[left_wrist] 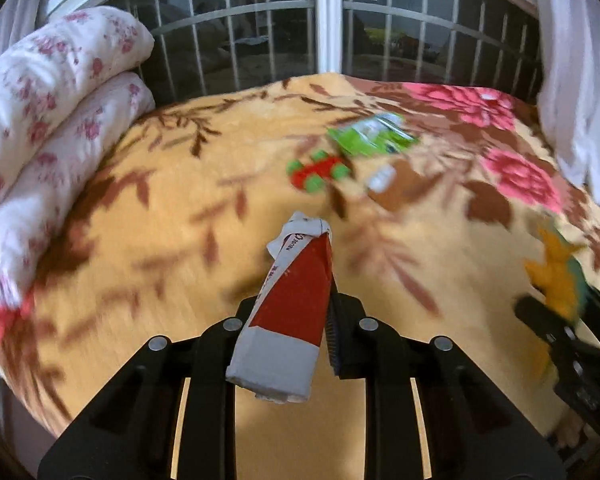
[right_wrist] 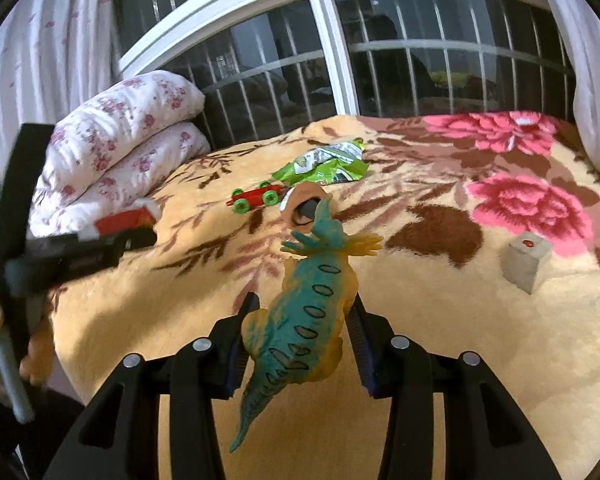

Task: Collect trash
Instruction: 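Lower the paper cup and dinosaur into the orange bin and release both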

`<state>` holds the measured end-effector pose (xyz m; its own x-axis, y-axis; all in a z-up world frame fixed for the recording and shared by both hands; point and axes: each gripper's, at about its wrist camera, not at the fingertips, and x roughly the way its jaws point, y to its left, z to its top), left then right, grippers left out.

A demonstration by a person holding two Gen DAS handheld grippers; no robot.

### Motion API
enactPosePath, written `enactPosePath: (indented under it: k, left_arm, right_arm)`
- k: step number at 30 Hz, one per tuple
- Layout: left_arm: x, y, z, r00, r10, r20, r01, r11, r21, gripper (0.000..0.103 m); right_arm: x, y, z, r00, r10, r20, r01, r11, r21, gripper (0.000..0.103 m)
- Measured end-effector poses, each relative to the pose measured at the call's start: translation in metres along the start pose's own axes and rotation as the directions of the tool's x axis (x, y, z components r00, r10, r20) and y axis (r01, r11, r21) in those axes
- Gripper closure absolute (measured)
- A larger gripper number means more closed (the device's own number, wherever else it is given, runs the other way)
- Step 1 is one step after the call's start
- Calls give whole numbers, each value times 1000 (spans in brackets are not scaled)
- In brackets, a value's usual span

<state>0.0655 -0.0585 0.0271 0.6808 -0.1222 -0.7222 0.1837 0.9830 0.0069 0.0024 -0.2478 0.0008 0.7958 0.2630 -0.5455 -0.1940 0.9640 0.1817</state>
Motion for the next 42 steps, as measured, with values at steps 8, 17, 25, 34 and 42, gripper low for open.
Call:
enactPosePath:
  k: [8,17,25,34,42]
  left_arm:
    - [-50,-41,-69,998,-60,17,59,998,32,82]
    - [-77,-67,-153,991,-121,-64,129,982,139,82]
    - [-44,-80,-220,944,-146,-295,210,957,198,82]
    - [12,-84,-246,827,-142,-544,260,954,146,82]
    - [33,-86,-253,783,-104,-614,242,959,146,54]
  right_arm:
    - [-61,13,-33,1000,4,-3,-4,1000,-6,59]
    - [-124,37,-92,996,4,-86,-13,995,-98,59]
    - [-107,47,-172,941,-10,-338,-31,993,-116,59]
    - [-62,36,-212,826,-45,-562,13,998,-61,59]
    - [-42,29,-226,764,-42,-644,23,999,-37,53]
